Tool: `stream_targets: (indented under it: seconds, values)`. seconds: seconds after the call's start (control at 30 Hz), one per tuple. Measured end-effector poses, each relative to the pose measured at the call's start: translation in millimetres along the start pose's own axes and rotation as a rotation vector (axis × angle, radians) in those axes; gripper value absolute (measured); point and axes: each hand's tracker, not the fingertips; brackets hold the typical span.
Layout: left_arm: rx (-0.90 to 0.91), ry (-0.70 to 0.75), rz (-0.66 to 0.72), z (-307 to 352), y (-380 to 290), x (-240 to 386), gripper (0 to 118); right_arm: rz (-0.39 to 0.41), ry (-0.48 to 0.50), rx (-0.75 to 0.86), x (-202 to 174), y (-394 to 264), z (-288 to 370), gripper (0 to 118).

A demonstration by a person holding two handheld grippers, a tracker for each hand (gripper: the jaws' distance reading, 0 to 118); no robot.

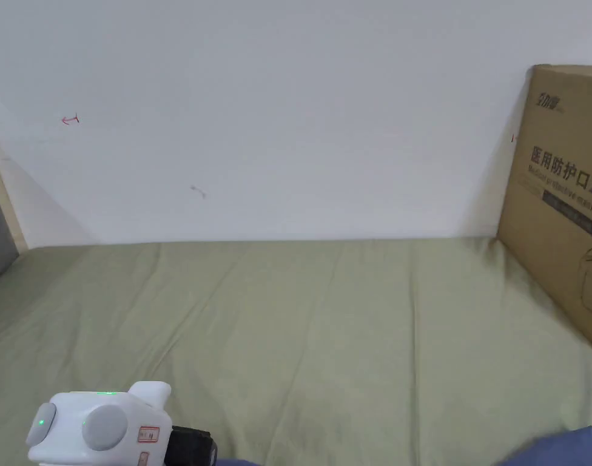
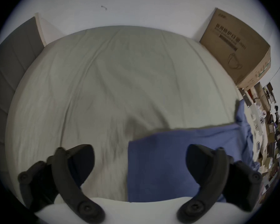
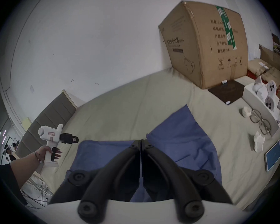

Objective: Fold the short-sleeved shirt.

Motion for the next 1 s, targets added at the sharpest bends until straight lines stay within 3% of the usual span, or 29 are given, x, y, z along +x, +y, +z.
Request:
stream_targets:
  seconds: [0.2, 0.27, 0.4, 0.47, 0.5, 0.53, 0.67, 0.7, 0.73, 0.77, 0.8, 0.9, 0.93, 1.0]
  values:
    - [-0.171, 0.079, -0.076, -90, -5, -15, 115, 0.006, -0.013, -0.055, 8, -6, -19, 2]
    - [-0.124, 0.094, -0.032, -86, -2, -11, 118, 0.01, -0.013, -0.061, 10, -7, -21, 2]
    - [-0.149, 0.094, -0.072, -68, 1, -11, 114, 0.003, -0.015, -0.064, 16, -8, -19, 2]
    - [-0.08, 0.112, -0.133, -47, -1, -4, 82, -0.027, 0.008, -0.058, 26, -2, -20, 2]
    - [-0.04, 0.107, -0.154, -34, -3, 0, 50, -0.042, 0.035, -0.056, 34, 4, -22, 2]
    - [-0.03, 0.036, -0.17, -24, -5, 3, 2, -0.057, 0.039, -0.064, 43, 13, -28, 2]
    - [0.038, 0.024, -0.213, 20, -20, 42, 2, -0.115, -0.052, -0.106, 82, 52, -64, 4]
    - [0.079, 0.033, -0.215, 34, -21, 49, 2, -0.133, -0.09, -0.142, 92, 62, -80, 27]
    - [0.103, 0.018, -0.188, 43, -21, 51, 2, -0.135, -0.139, -0.213, 109, 72, -103, 89]
    - [0.121, 0.001, -0.159, 51, -20, 52, 2, -0.139, -0.187, -0.321, 119, 77, -125, 117]
    - [0.13, -0.011, -0.127, 57, -20, 53, 2, -0.137, -0.21, -0.357, 127, 76, -143, 118]
    - [0.152, -0.017, -0.116, 77, -19, 49, 2, -0.004, -0.305, -0.498, 142, 71, -191, 116]
    - [0.147, -0.015, -0.118, 78, -20, 51, 2, 0.037, -0.335, -0.531, 146, 68, -204, 112]
    - [0.128, -0.011, -0.127, 79, -21, 48, 2, 0.046, -0.339, -0.552, 149, 62, -218, 96]
